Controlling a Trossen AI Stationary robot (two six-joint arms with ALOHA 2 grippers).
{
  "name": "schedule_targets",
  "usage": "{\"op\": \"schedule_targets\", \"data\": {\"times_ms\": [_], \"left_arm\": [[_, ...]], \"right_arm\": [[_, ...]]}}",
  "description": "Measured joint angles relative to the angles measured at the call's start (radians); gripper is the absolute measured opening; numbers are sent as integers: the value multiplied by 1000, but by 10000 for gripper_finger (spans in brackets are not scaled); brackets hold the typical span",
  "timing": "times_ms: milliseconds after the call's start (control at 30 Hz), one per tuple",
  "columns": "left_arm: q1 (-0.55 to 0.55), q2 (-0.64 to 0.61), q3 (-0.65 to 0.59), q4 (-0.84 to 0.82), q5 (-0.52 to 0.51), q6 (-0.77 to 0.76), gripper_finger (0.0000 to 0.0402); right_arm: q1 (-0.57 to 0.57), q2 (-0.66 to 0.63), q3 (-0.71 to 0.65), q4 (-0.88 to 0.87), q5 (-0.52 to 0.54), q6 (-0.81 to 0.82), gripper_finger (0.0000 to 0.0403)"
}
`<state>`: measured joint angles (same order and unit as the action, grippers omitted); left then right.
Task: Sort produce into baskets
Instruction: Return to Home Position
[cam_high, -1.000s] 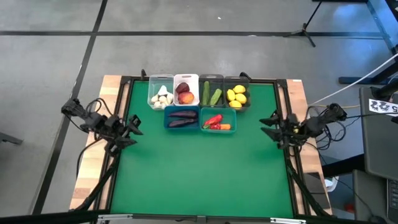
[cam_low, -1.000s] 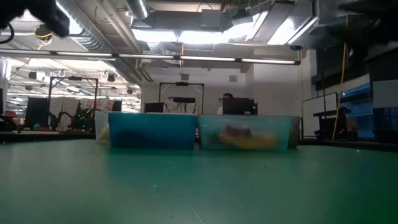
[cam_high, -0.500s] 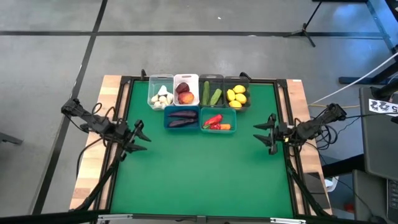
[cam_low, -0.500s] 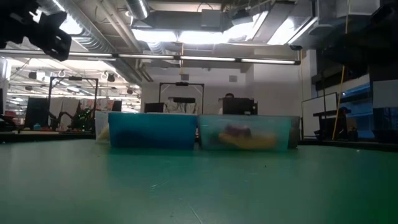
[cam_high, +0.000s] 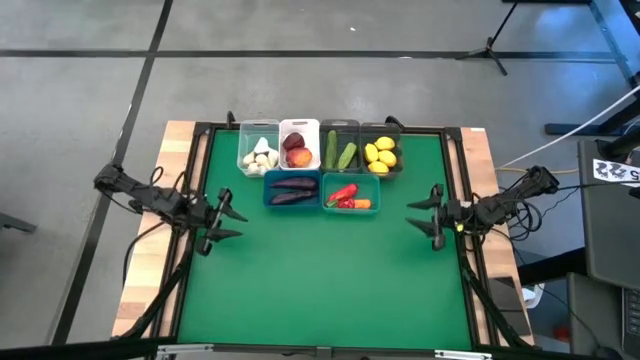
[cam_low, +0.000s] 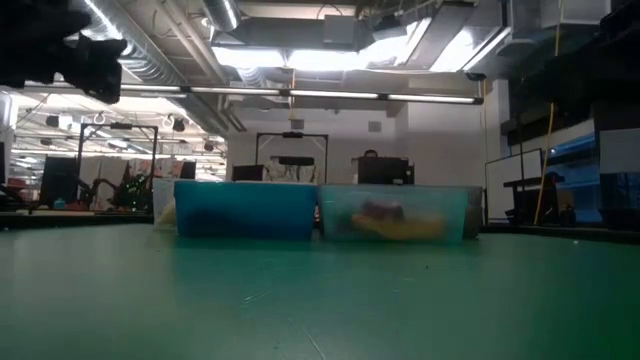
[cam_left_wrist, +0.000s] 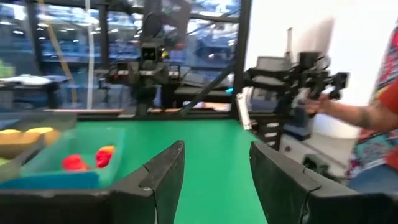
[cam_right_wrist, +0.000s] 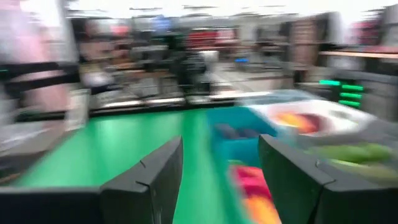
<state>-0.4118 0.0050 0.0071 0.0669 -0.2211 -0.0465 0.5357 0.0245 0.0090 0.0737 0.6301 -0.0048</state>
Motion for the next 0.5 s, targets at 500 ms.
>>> {"op": "schedule_targets", "data": {"times_ms": [500], "left_arm": [[292,-1,2,23,404,-40,178]], "right_arm": [[-15,0,-1,-19,-364,-48,209]]}}
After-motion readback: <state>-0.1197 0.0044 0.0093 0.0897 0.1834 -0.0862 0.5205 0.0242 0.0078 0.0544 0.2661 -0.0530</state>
